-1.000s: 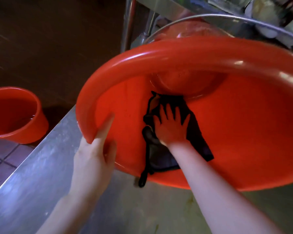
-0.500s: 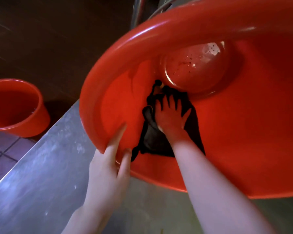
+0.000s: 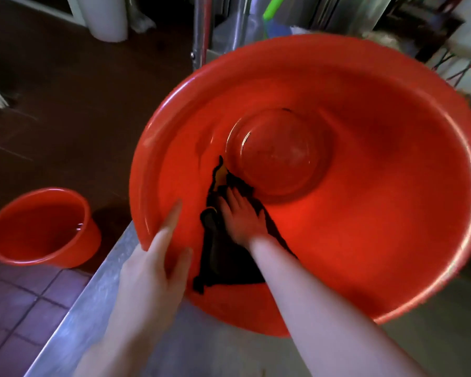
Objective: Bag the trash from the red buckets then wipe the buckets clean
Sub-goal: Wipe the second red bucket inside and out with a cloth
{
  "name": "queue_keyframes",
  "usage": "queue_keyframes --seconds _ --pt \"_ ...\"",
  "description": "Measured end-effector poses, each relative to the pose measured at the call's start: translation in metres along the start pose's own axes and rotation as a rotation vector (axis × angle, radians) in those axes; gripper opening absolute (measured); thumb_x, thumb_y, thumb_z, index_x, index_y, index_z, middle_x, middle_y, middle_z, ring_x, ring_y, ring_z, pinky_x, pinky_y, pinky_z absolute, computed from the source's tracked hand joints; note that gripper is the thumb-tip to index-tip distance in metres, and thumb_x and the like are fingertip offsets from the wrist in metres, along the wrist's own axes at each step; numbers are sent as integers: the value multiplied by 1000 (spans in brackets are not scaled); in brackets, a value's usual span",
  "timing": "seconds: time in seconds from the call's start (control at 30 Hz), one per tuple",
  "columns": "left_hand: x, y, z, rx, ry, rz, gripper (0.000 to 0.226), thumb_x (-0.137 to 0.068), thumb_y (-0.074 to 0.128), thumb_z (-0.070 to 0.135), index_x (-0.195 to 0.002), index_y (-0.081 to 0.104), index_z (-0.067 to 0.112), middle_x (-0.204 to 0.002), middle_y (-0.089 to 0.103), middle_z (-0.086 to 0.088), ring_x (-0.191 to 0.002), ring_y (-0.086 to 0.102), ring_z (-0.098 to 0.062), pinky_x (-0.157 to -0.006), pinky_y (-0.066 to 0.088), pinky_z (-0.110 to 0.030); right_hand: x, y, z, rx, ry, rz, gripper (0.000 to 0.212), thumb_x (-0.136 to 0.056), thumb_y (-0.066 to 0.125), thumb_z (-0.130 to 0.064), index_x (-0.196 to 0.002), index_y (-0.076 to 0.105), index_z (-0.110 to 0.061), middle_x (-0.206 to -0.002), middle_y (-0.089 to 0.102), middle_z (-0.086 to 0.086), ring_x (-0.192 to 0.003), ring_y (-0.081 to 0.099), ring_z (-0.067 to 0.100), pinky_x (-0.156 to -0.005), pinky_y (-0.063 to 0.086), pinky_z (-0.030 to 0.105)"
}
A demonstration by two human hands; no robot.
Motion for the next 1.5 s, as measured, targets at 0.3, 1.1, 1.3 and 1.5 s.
queue_keyframes --seconds 0.3,1.1,1.3,1.5 --pt "-58 -37 75 -189 270 -73 76 -92 57 9 -148 25 50 -118 56 -12 -97 61 -40 -75 42 -31 48 -41 -62 -842 -103 179 45 -102 40 -31 -144 39 -15 -149 38 2 -142 27 16 -118 16 29" --pt "-144 -71 144 -505 370 -11 91 -82 60 6 -148 18 52 -95 36 -5 -52 49 -24 -52 55 -42 -16 -177 -14 289 -136 273 79 -91 59 -38 -153 11 -37 -163 6 -7 -147 12 32 -110 21 66" --pt "-152 -76 131 -538 337 44 87 -83 60 -3 -150 28 43 -97 36 -8 -47 40 -19 -44 50 -37 -47 -108 -9 472 -230 50 70 -95 51 -41 -154 13 -37 -163 3 -3 -147 9 37 -115 20 60" --pt "-161 -81 118 -525 300 70 81 -85 61 -1 -149 33 40 -94 37 -10 -49 45 -29 -46 51 -41 -37 -29 -24 633 -395 72 58 -98 40 -30 -152 20 -37 -163 6 -5 -148 -8 40 -105 0 76"
Point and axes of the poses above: each hand's wrist, its own x-axis away from the middle knuckle, its own y-axis out of the palm, z = x × y, the point moved 6 cm from there along -x, towards the middle knuckle
